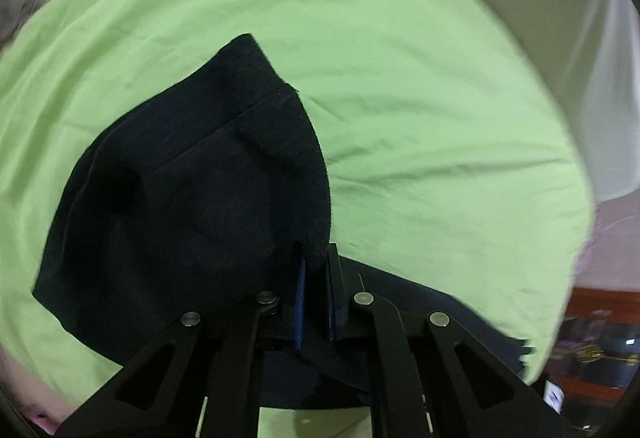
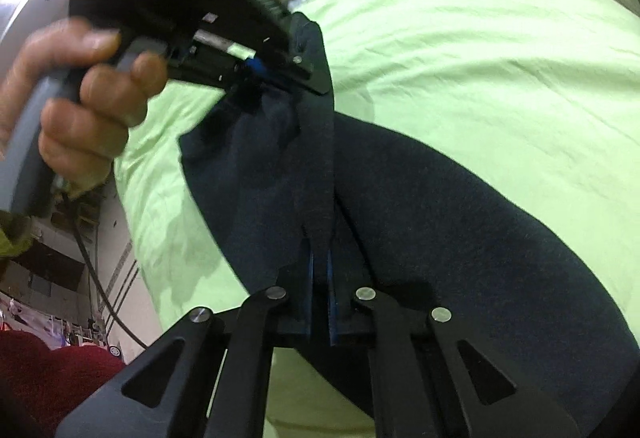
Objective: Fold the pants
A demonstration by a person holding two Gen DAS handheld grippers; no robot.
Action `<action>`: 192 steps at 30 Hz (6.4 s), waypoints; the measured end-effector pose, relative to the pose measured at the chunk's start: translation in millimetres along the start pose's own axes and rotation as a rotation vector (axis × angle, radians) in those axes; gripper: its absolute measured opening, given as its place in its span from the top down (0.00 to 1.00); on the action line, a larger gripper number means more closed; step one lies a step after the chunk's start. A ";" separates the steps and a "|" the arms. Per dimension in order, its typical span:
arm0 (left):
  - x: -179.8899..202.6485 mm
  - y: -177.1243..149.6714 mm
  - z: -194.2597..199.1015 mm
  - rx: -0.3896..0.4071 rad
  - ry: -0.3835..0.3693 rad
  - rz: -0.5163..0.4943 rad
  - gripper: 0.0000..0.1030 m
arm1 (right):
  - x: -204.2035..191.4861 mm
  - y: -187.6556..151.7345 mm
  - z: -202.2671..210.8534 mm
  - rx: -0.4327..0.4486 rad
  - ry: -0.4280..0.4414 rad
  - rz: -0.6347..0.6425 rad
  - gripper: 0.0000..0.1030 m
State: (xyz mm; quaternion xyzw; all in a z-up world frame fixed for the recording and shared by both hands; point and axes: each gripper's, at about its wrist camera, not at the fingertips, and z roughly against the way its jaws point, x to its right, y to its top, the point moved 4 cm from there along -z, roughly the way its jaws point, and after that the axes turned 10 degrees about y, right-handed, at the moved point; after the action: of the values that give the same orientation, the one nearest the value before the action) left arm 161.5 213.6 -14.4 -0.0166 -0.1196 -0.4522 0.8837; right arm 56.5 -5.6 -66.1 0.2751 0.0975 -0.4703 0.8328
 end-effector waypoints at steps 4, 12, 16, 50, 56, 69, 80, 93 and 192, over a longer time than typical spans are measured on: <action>-36.8 -19.2 22.7 0.079 -0.140 0.059 0.94 | -16.3 -1.4 6.6 -0.011 -0.002 0.067 0.94; -102.7 -53.9 31.0 0.118 -0.276 0.213 0.94 | -36.2 -16.4 -10.6 -0.120 -0.060 0.187 0.94; -129.5 -93.6 36.1 0.126 -0.287 0.258 0.94 | -38.6 -17.4 -22.0 -0.164 -0.087 0.222 0.94; -171.6 -115.6 11.8 0.088 -0.134 0.366 0.38 | -25.2 1.8 -23.4 -0.162 0.028 0.024 0.59; -178.7 -99.7 3.9 0.067 -0.110 0.401 0.36 | 27.9 43.5 8.2 0.002 -0.076 -0.104 0.60; -184.8 -76.7 -16.4 0.087 -0.104 0.393 0.37 | 78.6 52.1 -56.2 -0.192 -0.093 -0.155 0.60; -161.9 -64.1 -13.9 0.166 -0.161 0.291 0.78 | 53.4 45.4 -54.8 -0.221 -0.133 -0.011 0.86; -155.9 -67.0 41.4 0.321 -0.244 0.173 0.84 | 35.5 77.3 -5.6 -0.006 -0.363 0.126 0.89; 464.8 -279.3 -116.6 -0.372 -0.387 -1.368 0.86 | 132.5 -253.1 257.6 0.961 -0.310 -0.992 0.86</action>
State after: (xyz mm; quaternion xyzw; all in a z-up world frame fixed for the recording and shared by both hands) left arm 221.5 -337.0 -44.3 -0.1676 -0.1783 -0.9044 0.3496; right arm -108.8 -346.8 -0.9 0.4653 -0.1269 -0.8189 0.3111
